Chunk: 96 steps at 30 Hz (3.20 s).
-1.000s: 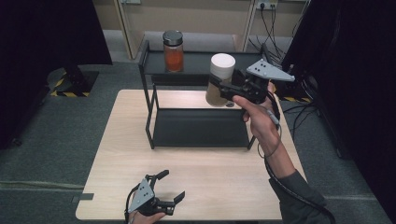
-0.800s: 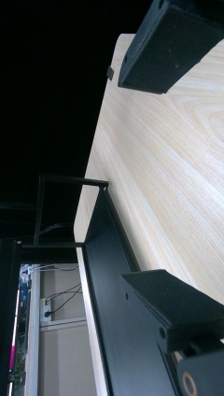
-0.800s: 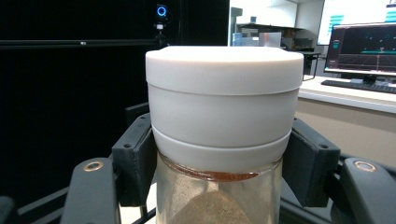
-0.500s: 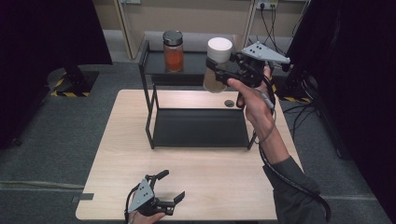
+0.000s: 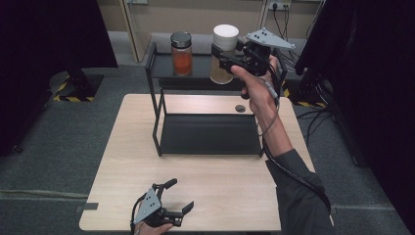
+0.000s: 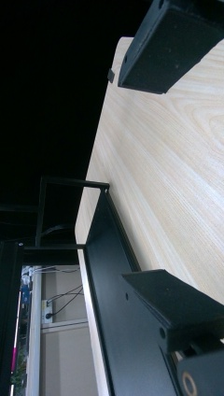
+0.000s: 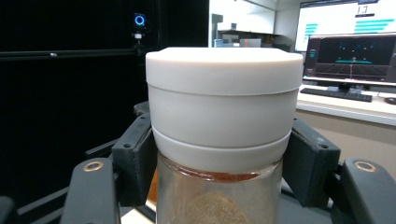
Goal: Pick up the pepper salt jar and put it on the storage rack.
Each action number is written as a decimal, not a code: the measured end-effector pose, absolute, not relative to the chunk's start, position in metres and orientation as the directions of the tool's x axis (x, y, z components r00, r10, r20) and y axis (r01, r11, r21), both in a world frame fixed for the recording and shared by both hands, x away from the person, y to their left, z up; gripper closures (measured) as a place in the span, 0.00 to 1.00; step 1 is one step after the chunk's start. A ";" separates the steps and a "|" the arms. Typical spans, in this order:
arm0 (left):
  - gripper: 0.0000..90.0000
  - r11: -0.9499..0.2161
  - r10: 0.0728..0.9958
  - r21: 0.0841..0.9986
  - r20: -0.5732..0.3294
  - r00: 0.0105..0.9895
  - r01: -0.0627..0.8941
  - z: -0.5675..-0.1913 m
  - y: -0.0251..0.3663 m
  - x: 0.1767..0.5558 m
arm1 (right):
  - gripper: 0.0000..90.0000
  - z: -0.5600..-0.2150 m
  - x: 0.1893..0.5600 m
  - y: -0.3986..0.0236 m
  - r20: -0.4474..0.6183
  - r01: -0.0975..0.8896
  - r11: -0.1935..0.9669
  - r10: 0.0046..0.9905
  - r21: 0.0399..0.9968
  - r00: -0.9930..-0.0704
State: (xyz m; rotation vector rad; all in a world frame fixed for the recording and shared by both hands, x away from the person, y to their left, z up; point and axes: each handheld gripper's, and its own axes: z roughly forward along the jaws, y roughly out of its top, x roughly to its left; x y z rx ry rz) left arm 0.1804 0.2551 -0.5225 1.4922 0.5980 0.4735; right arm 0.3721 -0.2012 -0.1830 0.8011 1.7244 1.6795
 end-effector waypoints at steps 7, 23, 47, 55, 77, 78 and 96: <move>0.06 0.032 0.632 0.997 -0.075 0.772 0.070 -0.522 0.255 0.180 | 0.39 -0.182 0.382 -0.194 -0.017 0.013 0.032 0.789 0.999 -0.614; 0.06 0.038 0.627 0.997 -0.080 0.775 0.073 -0.523 0.256 0.180 | 0.39 -0.185 0.403 -0.180 -0.027 0.016 0.045 0.816 0.999 -0.578; 0.06 0.039 0.620 0.997 -0.082 0.780 0.074 -0.523 0.256 0.180 | 0.39 -0.199 0.419 -0.166 -0.032 0.020 0.052 0.822 0.998 -0.569; 0.06 0.038 0.620 0.997 -0.082 0.781 0.074 -0.523 0.255 0.180 | 0.39 -0.204 0.420 -0.169 -0.018 0.021 0.036 0.823 0.999 -0.568; 0.06 0.028 0.620 0.997 -0.071 0.781 0.068 -0.523 0.253 0.180 | 0.03 -0.208 0.402 -0.197 0.032 0.046 -0.007 0.819 0.999 -0.572; 0.06 0.027 0.621 0.997 -0.071 0.781 0.068 -0.523 0.253 0.180 | 0.02 -0.209 0.400 -0.198 0.031 0.047 -0.005 0.819 0.999 -0.572; 0.06 0.024 0.622 0.998 -0.066 0.780 0.066 -0.522 0.253 0.180 | 0.00 -0.234 0.365 -0.223 0.004 -0.007 -0.011 0.756 1.000 -0.655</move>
